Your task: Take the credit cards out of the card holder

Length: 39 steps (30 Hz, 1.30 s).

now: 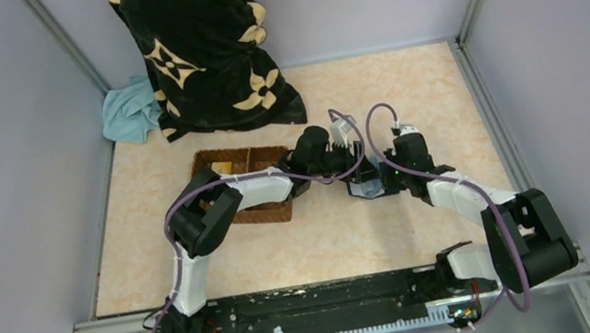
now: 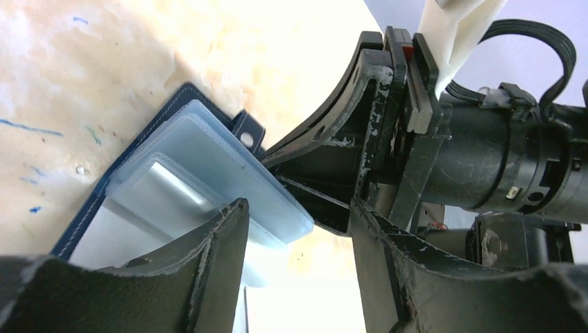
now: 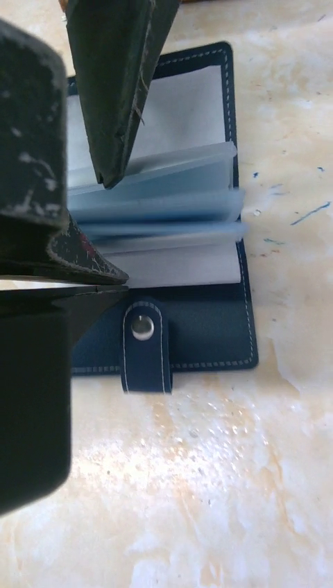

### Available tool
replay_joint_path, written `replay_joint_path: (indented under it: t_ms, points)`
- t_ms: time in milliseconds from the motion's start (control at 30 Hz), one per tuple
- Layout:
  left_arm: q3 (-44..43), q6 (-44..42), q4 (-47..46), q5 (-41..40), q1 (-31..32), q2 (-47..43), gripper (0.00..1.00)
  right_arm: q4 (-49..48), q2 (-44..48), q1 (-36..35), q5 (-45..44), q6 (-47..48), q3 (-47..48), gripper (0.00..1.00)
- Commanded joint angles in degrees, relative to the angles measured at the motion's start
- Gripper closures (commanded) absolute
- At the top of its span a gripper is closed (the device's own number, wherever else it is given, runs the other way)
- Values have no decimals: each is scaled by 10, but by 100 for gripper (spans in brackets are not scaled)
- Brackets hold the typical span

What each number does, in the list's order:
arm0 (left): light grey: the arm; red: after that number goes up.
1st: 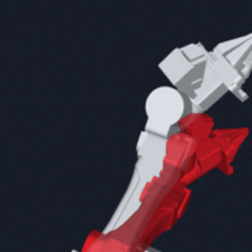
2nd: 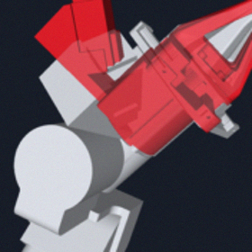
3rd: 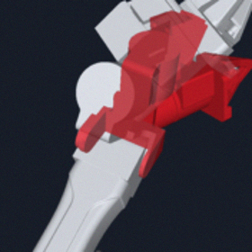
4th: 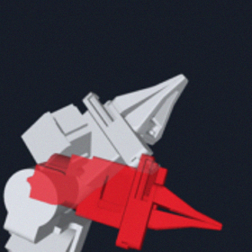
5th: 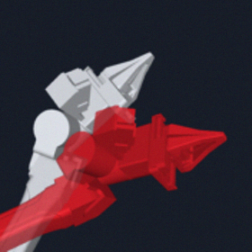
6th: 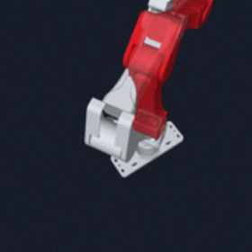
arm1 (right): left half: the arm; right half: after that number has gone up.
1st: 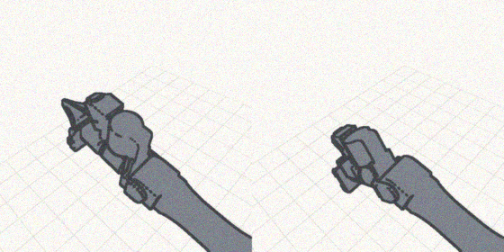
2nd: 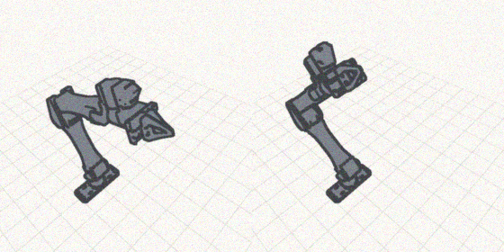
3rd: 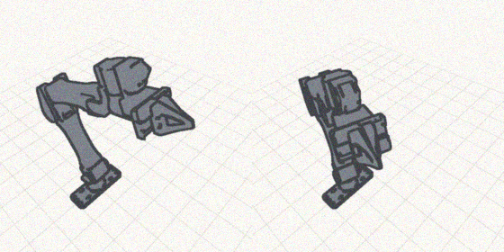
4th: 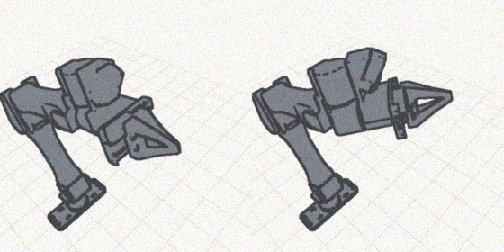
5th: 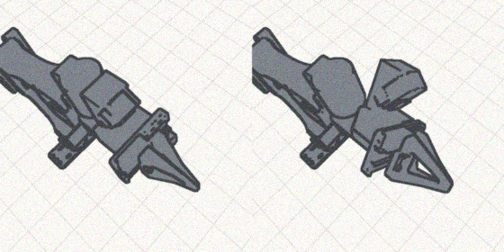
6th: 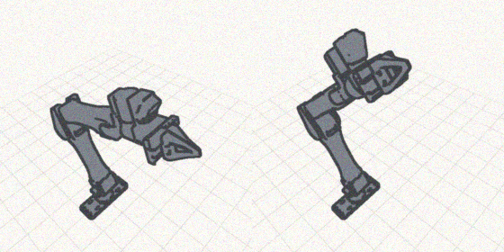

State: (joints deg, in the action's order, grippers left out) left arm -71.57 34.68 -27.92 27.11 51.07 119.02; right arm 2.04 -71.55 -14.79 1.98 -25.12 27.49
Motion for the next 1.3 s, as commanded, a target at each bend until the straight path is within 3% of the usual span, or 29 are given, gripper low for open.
replay_joint_path:
  t_ms: [0, 267, 567, 733, 1267]
  points:
    - [-43, -16, 25, -1, -1, 25, 37, 4, 11, 11, -24, -2, 26, 96]
    - [-54, -16, 35, -2, -1, 45, 36, 2, 53, 17, -30, -9, -3, 85]
    - [1, -17, 27, -17, -20, 0, 36, -2, 78, 19, -28, -14, -1, 83]
    - [36, -40, 34, -33, -30, -50, 36, -32, 78, 19, 2, -31, -3, 66]
    - [113, -54, 16, -42, -46, -87, 36, -132, -10, 19, 82, -72, -20, 66]
